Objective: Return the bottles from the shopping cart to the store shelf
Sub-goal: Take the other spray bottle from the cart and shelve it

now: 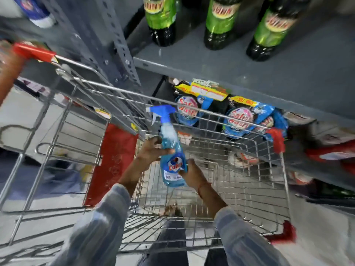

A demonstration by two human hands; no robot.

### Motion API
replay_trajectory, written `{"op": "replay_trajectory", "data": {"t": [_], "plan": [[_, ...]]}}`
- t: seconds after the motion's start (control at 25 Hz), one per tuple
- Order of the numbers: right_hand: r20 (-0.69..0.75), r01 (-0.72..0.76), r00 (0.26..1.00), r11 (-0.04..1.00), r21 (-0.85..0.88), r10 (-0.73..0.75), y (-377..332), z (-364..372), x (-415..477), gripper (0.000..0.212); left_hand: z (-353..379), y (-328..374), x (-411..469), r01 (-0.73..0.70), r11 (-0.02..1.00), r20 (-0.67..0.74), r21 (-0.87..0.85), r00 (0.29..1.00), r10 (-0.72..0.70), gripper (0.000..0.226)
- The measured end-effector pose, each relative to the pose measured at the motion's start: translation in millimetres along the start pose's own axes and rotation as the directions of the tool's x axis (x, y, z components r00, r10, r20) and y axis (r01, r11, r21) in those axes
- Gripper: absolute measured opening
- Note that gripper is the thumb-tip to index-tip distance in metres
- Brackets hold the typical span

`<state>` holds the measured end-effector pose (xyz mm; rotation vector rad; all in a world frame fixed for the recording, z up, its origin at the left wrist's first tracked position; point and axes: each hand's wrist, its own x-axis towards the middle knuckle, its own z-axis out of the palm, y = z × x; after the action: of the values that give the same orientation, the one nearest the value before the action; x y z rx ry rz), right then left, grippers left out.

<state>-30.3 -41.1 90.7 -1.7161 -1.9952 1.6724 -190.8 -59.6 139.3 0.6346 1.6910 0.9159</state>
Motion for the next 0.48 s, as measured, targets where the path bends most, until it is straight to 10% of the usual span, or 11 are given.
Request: {"op": "replay_trajectory", "data": {"t": [0.48], "plan": [[-0.462,0.373,0.826,0.928,0.018,-0.323,-29.8,-322.9,-108.2,0.031,208.6,271.4,-72.1,-0.561,0.827,0.169,0.039,0.819,0.548,0.038]]}}
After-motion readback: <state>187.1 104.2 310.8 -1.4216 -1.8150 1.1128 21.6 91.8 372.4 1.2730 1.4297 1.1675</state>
